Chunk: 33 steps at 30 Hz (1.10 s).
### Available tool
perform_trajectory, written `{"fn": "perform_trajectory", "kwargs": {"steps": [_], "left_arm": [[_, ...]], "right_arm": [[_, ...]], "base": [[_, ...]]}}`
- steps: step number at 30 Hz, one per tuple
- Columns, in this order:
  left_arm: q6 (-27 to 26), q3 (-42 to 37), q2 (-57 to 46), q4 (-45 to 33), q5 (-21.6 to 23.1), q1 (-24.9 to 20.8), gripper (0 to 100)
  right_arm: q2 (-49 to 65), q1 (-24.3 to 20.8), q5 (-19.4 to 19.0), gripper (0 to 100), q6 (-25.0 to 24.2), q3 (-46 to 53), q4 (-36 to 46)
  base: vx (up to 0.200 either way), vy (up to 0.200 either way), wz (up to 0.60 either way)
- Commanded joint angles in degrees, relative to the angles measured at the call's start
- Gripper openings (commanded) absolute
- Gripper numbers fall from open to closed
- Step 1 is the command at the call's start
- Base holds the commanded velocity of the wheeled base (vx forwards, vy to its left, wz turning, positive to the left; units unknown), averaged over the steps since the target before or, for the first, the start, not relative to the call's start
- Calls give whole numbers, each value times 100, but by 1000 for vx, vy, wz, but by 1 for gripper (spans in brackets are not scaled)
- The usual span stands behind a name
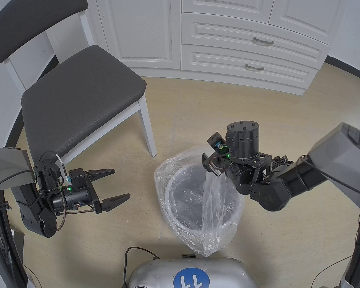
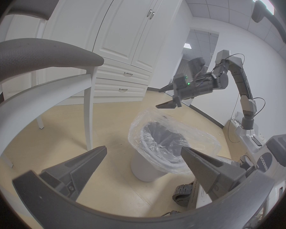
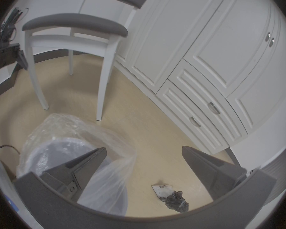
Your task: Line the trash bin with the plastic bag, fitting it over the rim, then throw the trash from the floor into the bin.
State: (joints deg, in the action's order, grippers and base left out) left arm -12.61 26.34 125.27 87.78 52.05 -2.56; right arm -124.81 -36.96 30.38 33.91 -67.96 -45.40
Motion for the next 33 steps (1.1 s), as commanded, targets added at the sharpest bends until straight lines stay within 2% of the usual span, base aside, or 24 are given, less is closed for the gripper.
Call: {"fn": "perform_trajectory", "kwargs": {"steps": [1, 3, 9, 16, 20, 22, 33], "left_arm": [[-14, -42, -20, 2, -2, -8, 100], [-23, -59, -47, 11, -2, -16, 100], [-49, -77, -47, 11, -2, -34, 100], [-75, -77, -38, 11, -2, -60, 100], [-75, -103, -29, 11, -2, -69, 100], [-75, -103, -38, 11, -2, -69, 100], [-75, -103, -29, 11, -2, -87, 100]], "right_arm": [[906, -461, 328, 100, 195, 705, 172], [1108, -804, 689, 100, 256, 1162, 567], [932, -1243, 856, 100, 247, 1356, 664], [308, -1498, 1339, 100, 238, 1250, 673], [-35, -1612, 1866, 100, 300, 1154, 681], [-193, -1621, 1998, 100, 370, 1119, 681], [-562, -1630, 2148, 100, 388, 741, 681]], "base": [[0, 0, 0], [0, 0, 0], [0, 0, 0], [0, 0, 0], [0, 0, 0], [0, 0, 0], [0, 0, 0]]}}
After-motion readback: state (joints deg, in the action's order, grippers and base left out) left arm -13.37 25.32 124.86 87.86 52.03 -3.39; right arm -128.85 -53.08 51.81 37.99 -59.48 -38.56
